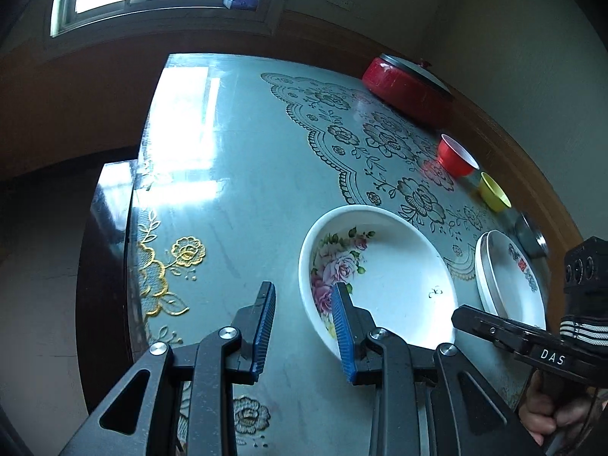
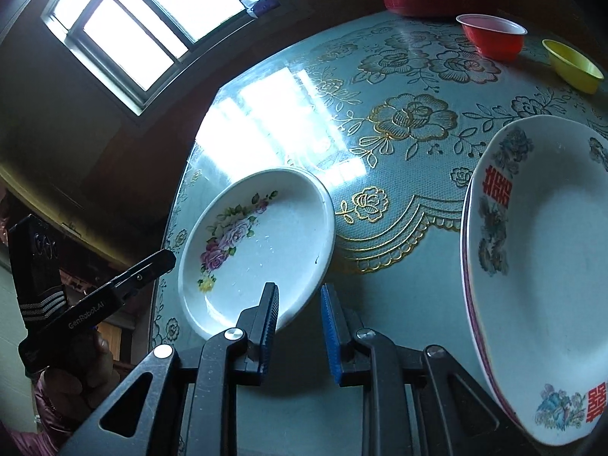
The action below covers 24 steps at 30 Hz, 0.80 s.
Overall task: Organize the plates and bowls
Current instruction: 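Move the left tool to the pink-rose bowl and grip its rim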
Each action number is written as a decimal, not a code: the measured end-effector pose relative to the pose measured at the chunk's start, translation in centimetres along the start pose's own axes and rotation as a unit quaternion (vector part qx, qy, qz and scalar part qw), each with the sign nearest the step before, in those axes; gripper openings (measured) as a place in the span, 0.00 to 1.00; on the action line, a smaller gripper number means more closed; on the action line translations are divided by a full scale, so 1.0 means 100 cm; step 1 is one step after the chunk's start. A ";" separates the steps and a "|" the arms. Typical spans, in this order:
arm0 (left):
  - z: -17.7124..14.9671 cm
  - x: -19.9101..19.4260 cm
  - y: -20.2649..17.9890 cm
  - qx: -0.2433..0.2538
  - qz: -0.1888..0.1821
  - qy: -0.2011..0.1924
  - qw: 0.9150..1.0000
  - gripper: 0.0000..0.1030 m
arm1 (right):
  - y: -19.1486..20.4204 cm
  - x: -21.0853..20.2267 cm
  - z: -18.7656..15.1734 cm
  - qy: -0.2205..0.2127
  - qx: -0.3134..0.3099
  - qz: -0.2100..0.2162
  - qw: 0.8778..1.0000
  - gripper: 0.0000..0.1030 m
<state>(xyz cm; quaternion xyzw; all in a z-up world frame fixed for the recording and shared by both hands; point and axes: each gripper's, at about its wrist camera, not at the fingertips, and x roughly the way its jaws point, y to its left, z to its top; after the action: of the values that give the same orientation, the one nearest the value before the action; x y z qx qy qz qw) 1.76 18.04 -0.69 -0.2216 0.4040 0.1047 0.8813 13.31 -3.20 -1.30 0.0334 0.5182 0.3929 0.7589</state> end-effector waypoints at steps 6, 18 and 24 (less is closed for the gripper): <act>0.013 0.032 0.001 0.025 -0.025 0.029 0.999 0.29 | -0.001 0.018 0.006 0.009 0.004 -0.020 1.000 0.16; 0.002 0.036 -0.003 0.032 -0.052 0.043 0.997 0.12 | 0.001 0.017 0.002 0.006 -0.020 -0.044 0.999 0.14; -0.020 0.021 -0.010 0.029 -0.062 0.047 0.997 0.12 | -0.001 0.002 -0.017 0.010 -0.020 -0.041 0.999 0.13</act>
<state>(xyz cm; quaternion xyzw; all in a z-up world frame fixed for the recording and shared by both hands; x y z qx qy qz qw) 2.20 16.20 -3.09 -0.2256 0.4337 0.0280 0.8719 12.06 -3.74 -2.30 -0.0068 0.5186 0.3725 0.7695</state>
